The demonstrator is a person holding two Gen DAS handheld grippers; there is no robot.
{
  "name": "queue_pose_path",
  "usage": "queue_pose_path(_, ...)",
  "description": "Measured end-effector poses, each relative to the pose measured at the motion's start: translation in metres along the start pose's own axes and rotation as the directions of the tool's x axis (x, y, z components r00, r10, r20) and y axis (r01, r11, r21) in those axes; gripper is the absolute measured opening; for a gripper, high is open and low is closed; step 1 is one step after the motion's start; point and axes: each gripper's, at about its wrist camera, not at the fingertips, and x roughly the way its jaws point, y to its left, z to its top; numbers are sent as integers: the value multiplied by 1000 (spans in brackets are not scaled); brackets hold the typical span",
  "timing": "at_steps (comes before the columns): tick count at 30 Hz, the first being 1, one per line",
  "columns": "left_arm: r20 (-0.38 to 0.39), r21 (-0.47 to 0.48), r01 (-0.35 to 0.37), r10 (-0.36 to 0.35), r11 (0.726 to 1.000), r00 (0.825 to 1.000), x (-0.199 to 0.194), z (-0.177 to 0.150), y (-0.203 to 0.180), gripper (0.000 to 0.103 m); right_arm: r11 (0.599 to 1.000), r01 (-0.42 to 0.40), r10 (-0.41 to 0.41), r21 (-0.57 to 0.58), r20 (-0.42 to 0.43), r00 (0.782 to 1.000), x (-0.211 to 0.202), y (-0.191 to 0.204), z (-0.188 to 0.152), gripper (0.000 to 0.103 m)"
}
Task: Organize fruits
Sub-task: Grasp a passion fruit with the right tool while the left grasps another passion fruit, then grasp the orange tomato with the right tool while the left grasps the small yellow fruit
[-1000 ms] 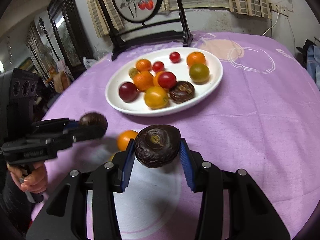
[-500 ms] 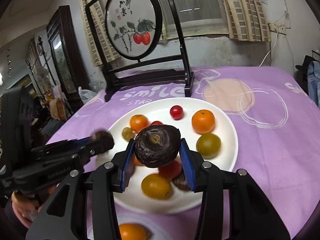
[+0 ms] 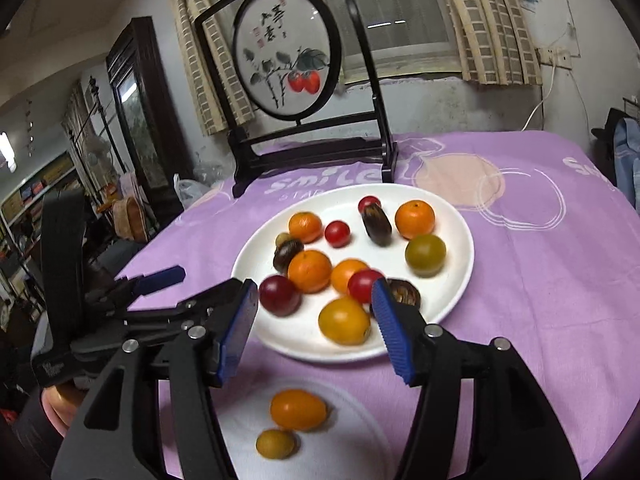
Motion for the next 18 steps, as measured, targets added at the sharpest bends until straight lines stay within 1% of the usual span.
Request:
queue_pose_path(5,-22,-13,-16,15,1000,1000,-7,-8,5,97,1000,-6,7,5,-42,999,-2,3,-12,60)
queue_pose_path(8,-29,-45,-23,22,999,999,-10,-10,13,98,1000,-10,10,2,-78,997,0,5,-21,60)
queue_pose_path(11,-27,-92,-52,50,994,998,-15,-12,26,98,1000,-12,12,1,-122,992,6,9,-29,60)
queue_pose_path(15,-39,-152,-60,55,986,998,-18,-14,41,98,999,-5,-3,-45,-172,985,14,18,-37,60)
queue_pose_path(18,-44,-164,-57,51,985,998,-20,-15,44,98,998,4,-18,-70,-199,980,20,22,-43,60)
